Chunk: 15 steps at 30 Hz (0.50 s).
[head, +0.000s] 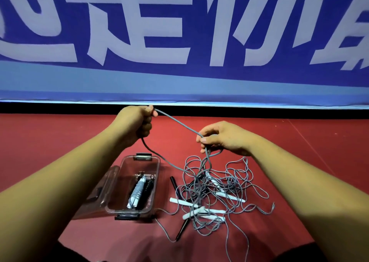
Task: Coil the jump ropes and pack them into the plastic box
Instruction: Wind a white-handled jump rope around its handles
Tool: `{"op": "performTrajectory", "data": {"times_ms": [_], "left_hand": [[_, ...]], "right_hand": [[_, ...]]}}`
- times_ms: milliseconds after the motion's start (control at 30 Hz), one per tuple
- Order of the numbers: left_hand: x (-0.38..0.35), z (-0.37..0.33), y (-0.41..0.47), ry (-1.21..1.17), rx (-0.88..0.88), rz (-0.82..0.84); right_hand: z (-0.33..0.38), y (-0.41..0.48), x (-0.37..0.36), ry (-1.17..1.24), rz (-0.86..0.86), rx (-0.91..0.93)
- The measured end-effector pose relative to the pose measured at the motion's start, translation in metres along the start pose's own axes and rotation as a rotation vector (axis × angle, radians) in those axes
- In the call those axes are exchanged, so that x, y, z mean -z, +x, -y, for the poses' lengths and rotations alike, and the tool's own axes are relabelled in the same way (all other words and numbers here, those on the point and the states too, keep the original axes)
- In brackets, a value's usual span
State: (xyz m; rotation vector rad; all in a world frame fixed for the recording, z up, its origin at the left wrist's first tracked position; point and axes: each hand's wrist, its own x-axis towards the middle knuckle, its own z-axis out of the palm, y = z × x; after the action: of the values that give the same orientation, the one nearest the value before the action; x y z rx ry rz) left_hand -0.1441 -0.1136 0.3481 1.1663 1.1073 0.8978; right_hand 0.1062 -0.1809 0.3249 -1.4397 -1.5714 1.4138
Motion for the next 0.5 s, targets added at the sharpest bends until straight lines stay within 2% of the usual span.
{"op": "performTrajectory", "data": {"times_ms": [67, 133, 200, 233, 267, 300, 367, 400, 433, 500], "left_hand": [[0.002, 0.005, 0.003, 0.13, 0.035, -0.075], [0.005, 0.012, 0.006, 0.49, -0.015, -0.171], [0.007, 0.018, 0.006, 0.913, -0.179, -0.316], [0.004, 0.017, 0.004, 0.967, -0.293, -0.346], [-0.001, 0.015, 0.001, 0.915, -0.368, -0.307], [-0.007, 0.012, -0.004, 0.795, -0.373, -0.18], [-0.026, 0.011, -0.015, 0.577, -0.233, 0.181], [-0.035, 0.016, -0.021, 0.551, -0.163, 0.321], [-0.042, 0.021, -0.025, 0.557, -0.135, 0.41], [-0.049, 0.029, -0.026, 0.543, -0.168, 0.457]], "right_hand": [[0.001, 0.001, -0.001, 0.014, -0.051, 0.023], [0.005, 0.001, -0.005, 0.051, -0.112, 0.032], [0.011, 0.001, -0.01, 0.154, -0.176, 0.04], [0.014, 0.002, -0.012, 0.232, -0.205, 0.043], [0.017, 0.003, -0.013, 0.317, -0.229, 0.041], [0.021, 0.003, -0.015, 0.393, -0.247, 0.045], [0.027, 0.005, -0.019, 0.505, -0.262, 0.08], [0.029, 0.005, -0.02, 0.543, -0.265, 0.104], [0.032, 0.006, -0.021, 0.568, -0.267, 0.125], [0.036, 0.007, -0.022, 0.542, -0.293, 0.167]]}}
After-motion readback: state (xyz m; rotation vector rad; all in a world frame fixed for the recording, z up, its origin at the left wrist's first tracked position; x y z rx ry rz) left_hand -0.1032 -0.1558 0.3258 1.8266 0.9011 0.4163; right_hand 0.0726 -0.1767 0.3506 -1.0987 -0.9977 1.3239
